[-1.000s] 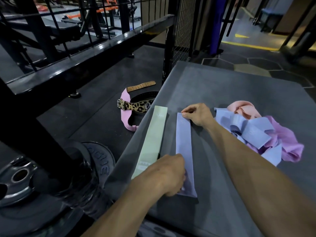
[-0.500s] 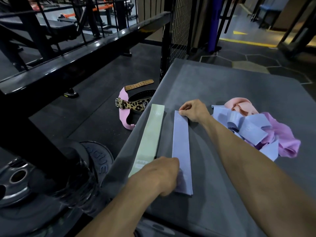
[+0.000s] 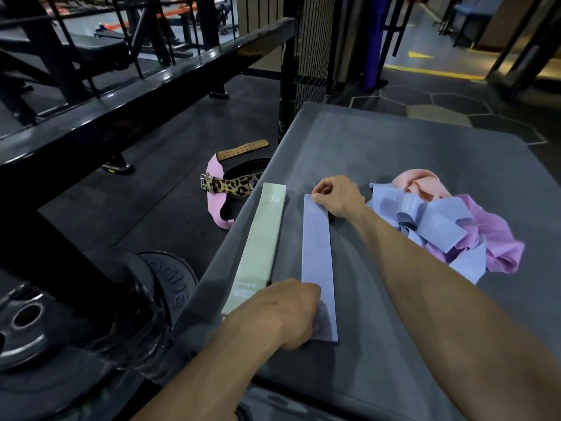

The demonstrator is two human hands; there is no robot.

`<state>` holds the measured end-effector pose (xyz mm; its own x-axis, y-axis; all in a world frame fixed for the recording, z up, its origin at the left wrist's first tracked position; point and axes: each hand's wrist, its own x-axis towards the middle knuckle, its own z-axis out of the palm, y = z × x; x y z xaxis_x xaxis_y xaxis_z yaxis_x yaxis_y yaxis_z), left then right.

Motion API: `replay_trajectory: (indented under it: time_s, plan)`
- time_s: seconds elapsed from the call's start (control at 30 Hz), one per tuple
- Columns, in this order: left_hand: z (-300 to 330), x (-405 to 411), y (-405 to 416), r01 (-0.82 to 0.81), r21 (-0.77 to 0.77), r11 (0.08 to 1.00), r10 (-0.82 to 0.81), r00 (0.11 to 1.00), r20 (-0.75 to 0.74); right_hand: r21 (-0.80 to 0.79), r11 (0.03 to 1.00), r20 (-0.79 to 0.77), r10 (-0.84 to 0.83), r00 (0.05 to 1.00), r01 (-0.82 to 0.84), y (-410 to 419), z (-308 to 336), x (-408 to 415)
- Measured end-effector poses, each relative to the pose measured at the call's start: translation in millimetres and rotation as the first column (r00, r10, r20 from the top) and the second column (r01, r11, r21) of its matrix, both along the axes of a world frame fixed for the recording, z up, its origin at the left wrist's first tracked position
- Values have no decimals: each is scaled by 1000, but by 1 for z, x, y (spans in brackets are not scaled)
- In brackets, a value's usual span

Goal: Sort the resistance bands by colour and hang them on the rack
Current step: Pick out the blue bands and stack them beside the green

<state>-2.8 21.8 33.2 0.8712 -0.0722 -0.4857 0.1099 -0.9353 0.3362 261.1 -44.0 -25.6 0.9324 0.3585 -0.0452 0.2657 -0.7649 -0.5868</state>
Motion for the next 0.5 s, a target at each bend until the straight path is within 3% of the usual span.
replay_trajectory:
  time_s: [0.27,0.4,0.5]
  plan:
    - [1,2,1,73,38,997,-78,984,161,-7,1000,-40,-14,999,13,2,0,2]
    - [-2,1,3,156,14,988,-156,982,109,-17,999,-29,-27,999,26,3,2,-2]
    - [-7,2,4,177,57,983,-183,972,149,-24,999,0,-39,999,39,3,3,-5]
